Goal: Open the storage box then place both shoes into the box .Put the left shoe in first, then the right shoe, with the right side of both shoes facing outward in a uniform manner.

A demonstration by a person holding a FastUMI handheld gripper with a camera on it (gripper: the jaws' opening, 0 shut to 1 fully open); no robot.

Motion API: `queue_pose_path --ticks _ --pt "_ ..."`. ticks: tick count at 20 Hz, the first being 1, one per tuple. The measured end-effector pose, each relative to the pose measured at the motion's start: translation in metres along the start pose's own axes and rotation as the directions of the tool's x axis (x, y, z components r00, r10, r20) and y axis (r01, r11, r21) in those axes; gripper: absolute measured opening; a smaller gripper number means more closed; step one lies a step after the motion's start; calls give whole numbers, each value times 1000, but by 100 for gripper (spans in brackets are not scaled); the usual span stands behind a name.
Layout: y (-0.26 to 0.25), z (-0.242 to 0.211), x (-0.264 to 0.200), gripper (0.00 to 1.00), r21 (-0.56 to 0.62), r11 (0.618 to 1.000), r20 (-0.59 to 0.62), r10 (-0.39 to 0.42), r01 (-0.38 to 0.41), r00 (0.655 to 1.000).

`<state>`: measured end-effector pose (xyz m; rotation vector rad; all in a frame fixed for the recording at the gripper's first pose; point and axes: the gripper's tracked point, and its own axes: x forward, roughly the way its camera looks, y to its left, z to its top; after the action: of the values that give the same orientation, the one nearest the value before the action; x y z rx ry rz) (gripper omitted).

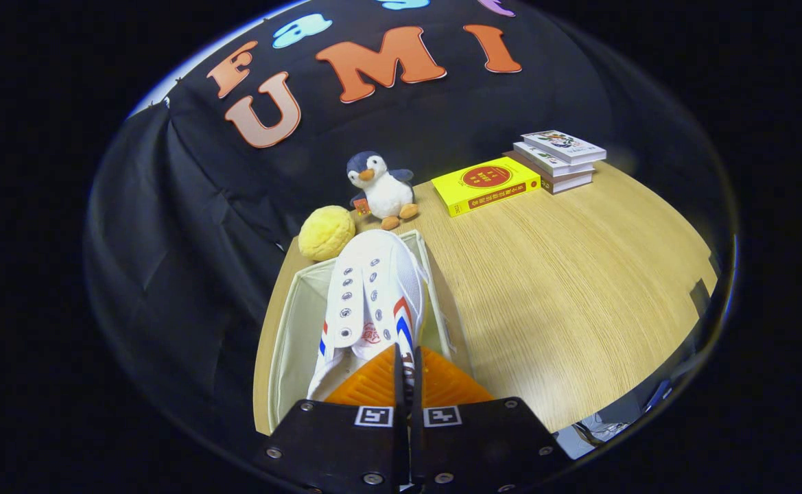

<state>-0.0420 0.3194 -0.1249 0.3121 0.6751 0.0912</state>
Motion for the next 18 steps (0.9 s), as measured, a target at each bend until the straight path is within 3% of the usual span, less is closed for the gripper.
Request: queue_pose_path --ticks 2,5,7,9,18 --pt "5 -3 0 5 -5 1000 -12 19 -19 1000" --pt "19 16 -11 59 -32 998 39 58 -57 998" --pt "21 30 -19 83 -52 996 75 73 -69 995" --pt "20 46 -29 92 -61 995 109 81 -75 991" --pt "-11 139 -82 99 -137 990 305 61 -20 950"
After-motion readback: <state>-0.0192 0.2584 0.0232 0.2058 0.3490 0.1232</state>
